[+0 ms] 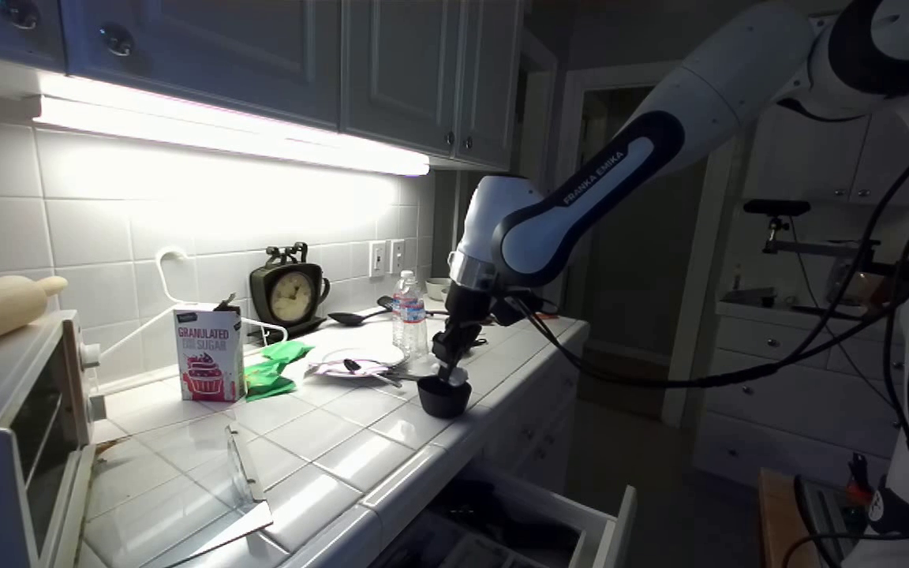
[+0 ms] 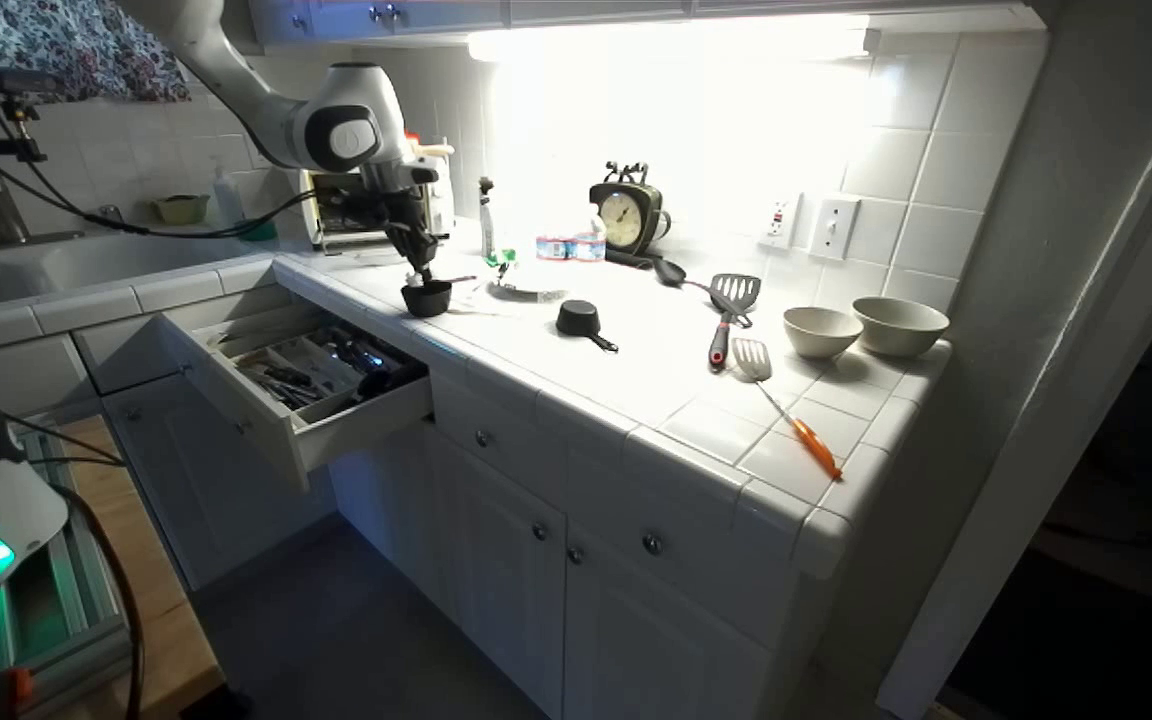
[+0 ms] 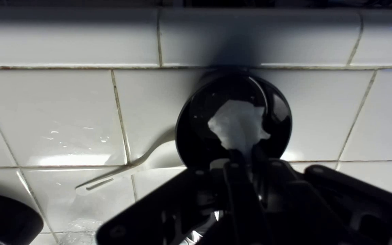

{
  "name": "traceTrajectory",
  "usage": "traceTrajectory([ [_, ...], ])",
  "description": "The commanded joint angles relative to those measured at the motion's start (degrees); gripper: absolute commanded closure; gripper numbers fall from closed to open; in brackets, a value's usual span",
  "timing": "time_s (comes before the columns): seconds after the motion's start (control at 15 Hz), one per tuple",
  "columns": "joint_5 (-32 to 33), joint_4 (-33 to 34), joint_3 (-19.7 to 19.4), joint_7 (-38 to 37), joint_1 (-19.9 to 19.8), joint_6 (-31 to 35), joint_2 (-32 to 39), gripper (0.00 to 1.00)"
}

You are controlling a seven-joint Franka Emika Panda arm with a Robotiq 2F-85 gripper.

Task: Put the white item into the small pot

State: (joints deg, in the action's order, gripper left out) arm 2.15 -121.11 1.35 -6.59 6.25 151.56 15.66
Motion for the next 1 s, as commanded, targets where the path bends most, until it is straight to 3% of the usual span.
traceTrajectory([
  [0.0, 0.05, -0.88, 0.38, 0.06, -0.23, 3.71, 0.28, 0.98],
  [0.93, -0.63, -1.87, 0.68, 1.08, -0.57, 6.28, 1.67, 0.98],
])
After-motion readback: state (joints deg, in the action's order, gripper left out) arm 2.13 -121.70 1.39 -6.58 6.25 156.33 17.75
